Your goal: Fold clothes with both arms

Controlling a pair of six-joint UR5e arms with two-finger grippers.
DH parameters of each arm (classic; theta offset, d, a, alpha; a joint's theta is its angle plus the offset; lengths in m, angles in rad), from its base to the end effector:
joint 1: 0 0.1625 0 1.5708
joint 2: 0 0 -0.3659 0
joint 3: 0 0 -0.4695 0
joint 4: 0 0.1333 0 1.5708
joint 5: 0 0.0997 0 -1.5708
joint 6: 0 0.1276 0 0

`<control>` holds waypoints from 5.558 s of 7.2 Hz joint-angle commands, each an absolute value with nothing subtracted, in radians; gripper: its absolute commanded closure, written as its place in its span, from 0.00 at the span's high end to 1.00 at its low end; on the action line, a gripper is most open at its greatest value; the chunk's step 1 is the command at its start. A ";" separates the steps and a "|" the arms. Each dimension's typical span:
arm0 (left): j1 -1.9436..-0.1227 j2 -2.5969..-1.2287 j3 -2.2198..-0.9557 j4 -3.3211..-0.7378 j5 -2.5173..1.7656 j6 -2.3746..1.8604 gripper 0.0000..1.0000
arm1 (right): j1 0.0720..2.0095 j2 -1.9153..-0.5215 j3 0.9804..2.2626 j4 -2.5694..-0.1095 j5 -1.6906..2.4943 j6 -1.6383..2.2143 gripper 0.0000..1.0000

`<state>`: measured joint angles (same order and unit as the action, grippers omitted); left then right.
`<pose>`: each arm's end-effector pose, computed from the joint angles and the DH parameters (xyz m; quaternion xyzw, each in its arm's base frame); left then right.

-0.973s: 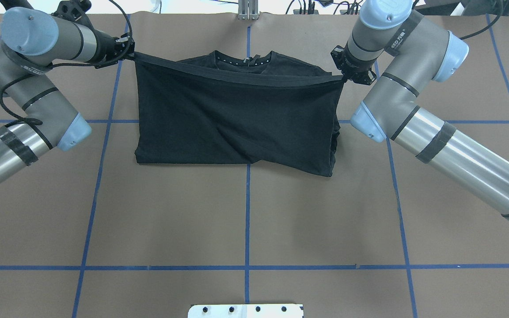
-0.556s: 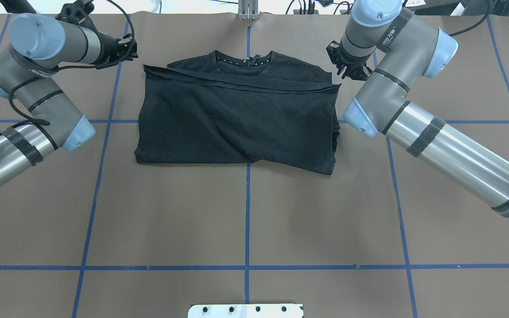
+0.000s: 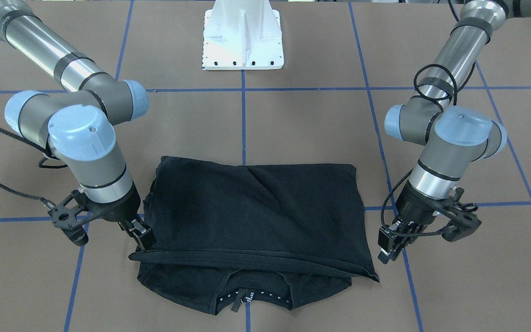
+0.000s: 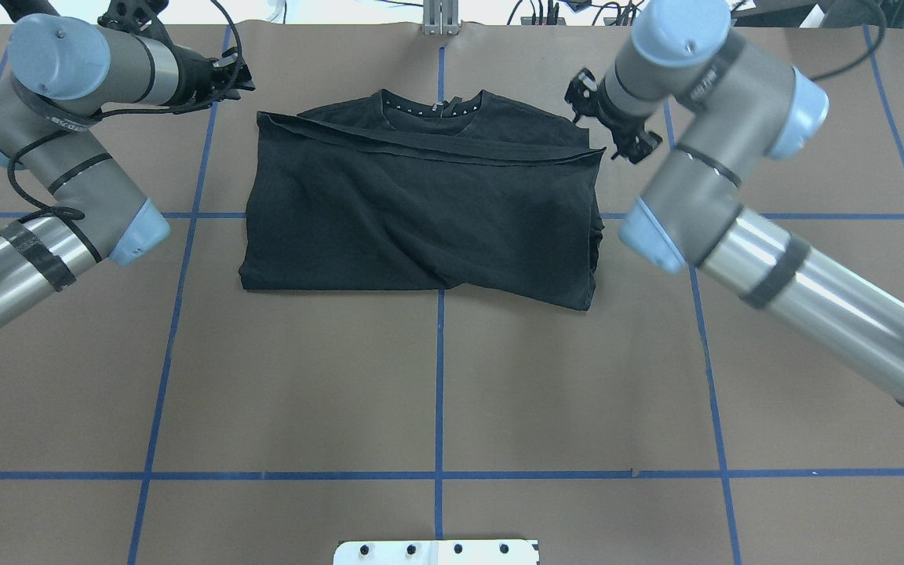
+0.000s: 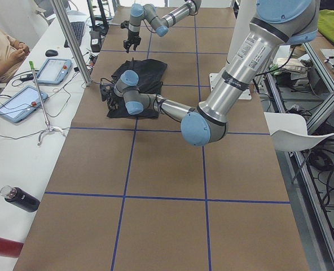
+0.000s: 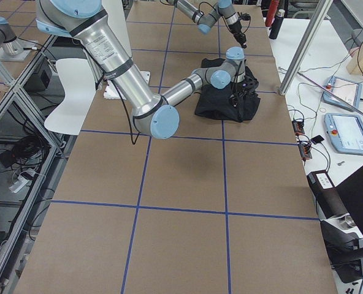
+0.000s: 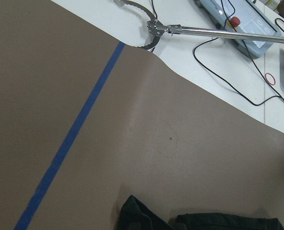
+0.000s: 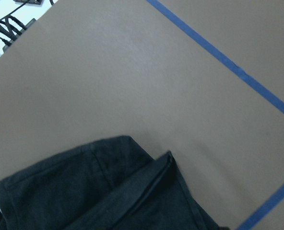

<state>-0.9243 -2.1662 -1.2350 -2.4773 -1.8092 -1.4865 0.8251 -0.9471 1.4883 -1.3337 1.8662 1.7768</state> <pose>0.4069 -0.7105 0.3021 0.1772 0.5266 -0.2782 0.7835 -0.4537 -0.6330 0.2346 -0.0154 -0.3989 0.4026 0.8237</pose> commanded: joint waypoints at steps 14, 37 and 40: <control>-0.925 -2.128 -1.299 -2.474 -1.804 -1.489 0.35 | 0.509 -1.189 1.733 -1.312 1.594 1.925 0.41; -0.570 -1.986 -1.782 -2.094 -1.802 -1.764 0.44 | 0.458 -1.478 2.232 -1.321 1.982 2.105 1.00; -0.416 -1.956 -1.819 -1.947 -1.704 -1.786 0.45 | 0.561 -1.411 2.166 -1.318 2.011 2.100 1.00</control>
<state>-0.4787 -1.9645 -1.8179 -1.9926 -1.7352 -1.7757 0.5366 -1.4311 2.1847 -1.3182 2.0053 2.1017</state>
